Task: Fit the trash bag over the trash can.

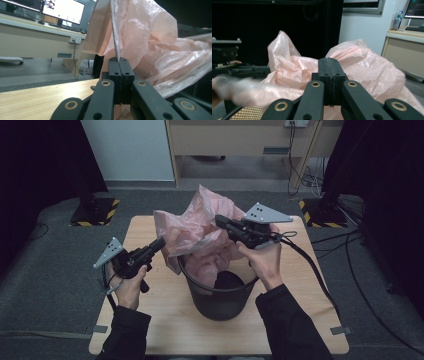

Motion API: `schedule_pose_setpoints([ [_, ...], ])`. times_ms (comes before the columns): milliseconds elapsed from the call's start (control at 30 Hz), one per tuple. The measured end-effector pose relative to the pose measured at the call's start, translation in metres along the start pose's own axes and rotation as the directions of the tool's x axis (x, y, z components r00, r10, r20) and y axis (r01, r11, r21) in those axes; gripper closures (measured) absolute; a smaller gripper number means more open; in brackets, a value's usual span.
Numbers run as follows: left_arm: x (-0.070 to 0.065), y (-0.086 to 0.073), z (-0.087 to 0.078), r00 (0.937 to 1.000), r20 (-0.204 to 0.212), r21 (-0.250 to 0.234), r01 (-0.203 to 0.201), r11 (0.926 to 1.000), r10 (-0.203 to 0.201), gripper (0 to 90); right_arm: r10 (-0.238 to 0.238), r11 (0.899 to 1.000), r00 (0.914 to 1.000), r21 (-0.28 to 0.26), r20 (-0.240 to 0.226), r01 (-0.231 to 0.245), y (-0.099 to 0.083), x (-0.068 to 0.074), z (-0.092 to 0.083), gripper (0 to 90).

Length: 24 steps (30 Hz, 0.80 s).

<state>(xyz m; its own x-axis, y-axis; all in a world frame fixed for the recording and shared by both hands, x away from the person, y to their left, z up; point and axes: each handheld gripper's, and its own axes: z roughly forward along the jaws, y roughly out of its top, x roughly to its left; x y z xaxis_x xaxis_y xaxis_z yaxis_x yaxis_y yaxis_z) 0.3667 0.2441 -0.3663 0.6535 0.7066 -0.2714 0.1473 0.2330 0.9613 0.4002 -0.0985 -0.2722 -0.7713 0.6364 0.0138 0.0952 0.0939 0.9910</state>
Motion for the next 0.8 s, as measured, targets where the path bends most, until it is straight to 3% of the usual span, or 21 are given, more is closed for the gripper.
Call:
schedule_pose_setpoints([
  [100, -0.002, 0.002, -0.001, 0.9998, -0.017, -0.001, 0.007, 1.0000, -0.007, 90.0, -0.012, 1.000, 0.9999, -0.005, 0.001, 0.012, 0.004, -0.003, -0.009, 90.0],
  [267, -0.003, 0.002, -0.002, 0.9998, -0.008, -0.013, 0.016, 0.9998, -0.016, 90.0, 0.025, 0.998, 0.9994, -0.061, -0.026, -0.026, 0.003, -0.009, -0.026, 90.0],
  [467, -0.008, 0.005, -0.003, 0.9997, 0.004, -0.029, 0.023, 0.9993, -0.023, 90.0, -0.015, 0.990, 0.9994, -0.137, -0.030, 0.011, 0.006, -0.006, -0.044, 90.0],
  [733, -0.015, 0.007, -0.004, 1.0000, -0.003, -0.029, 0.008, 0.9995, -0.008, 90.0, -0.047, 0.987, 0.9989, -0.154, -0.008, 0.045, 0.007, -0.006, -0.059, 90.0],
  [800, -0.015, 0.008, -0.006, 0.9999, -0.010, -0.029, 0.006, 0.9996, -0.006, 90.0, -0.012, 0.986, 0.9996, -0.165, -0.027, 0.007, 0.004, -0.007, -0.063, 90.0],
])
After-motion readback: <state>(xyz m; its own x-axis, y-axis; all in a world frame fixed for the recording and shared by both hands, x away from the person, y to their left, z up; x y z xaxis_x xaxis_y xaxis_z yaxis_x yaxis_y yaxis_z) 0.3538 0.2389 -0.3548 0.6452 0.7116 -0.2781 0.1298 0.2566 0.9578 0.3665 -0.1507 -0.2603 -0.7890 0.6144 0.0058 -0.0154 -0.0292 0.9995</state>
